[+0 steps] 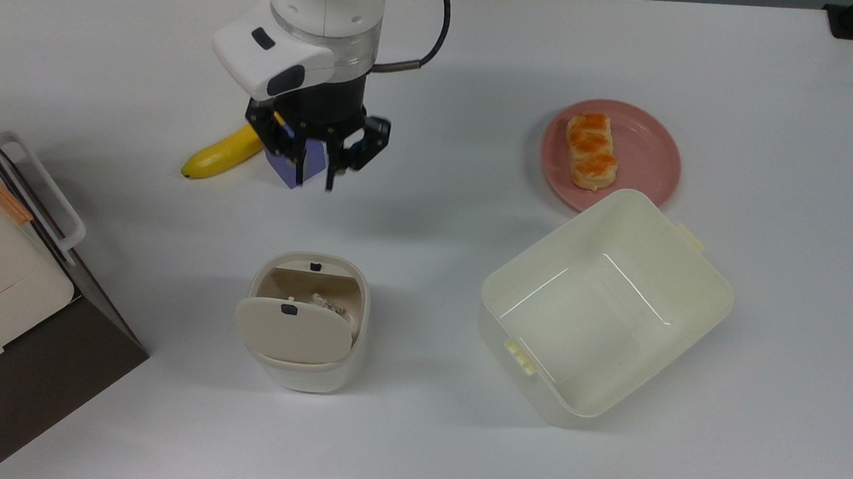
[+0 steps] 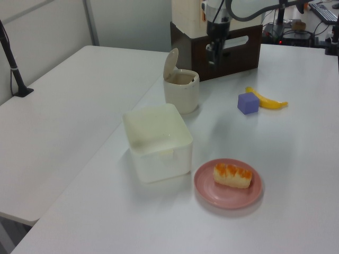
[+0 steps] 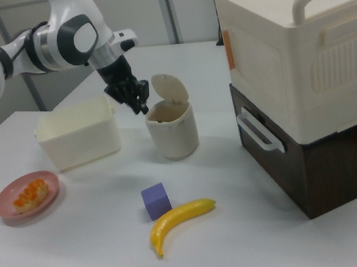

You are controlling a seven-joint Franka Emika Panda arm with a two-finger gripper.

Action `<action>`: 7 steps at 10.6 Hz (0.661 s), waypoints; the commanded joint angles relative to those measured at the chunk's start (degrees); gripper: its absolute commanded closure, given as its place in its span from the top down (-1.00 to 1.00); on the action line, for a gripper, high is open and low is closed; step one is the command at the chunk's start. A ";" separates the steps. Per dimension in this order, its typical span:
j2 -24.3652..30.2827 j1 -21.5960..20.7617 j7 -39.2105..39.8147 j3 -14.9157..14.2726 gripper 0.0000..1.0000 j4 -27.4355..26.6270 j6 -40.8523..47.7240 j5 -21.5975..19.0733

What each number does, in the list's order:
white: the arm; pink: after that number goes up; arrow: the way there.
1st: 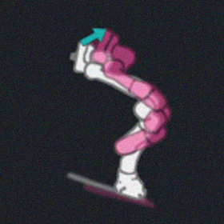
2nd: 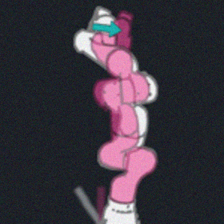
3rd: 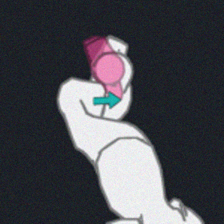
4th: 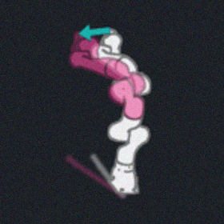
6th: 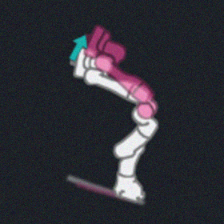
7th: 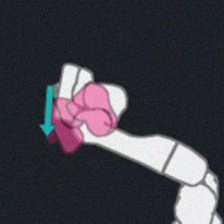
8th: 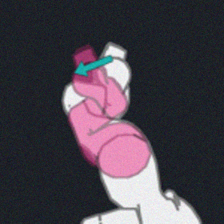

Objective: Close the trash can
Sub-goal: 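Move the gripper over the trash can and push the open lid down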

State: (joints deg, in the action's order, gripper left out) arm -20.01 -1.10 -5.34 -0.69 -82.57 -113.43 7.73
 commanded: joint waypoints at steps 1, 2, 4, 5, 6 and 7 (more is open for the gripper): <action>-2.22 1.01 -0.80 -0.46 -1.00 -0.14 -19.65 -1.05; -3.27 1.54 -3.07 -0.46 -1.00 0.04 -26.60 -0.97; -4.77 1.89 -6.95 -0.46 -1.00 1.61 -36.74 -0.97; -6.08 1.90 -8.27 -0.46 -1.00 3.97 -38.17 -0.97; -7.92 1.98 -9.15 -0.46 -1.00 6.08 -39.05 -0.88; -8.98 2.16 -9.25 -0.54 -1.00 6.98 -40.72 -0.88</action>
State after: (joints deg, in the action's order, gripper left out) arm -25.51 1.26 -12.84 -0.77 -80.11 -151.33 7.70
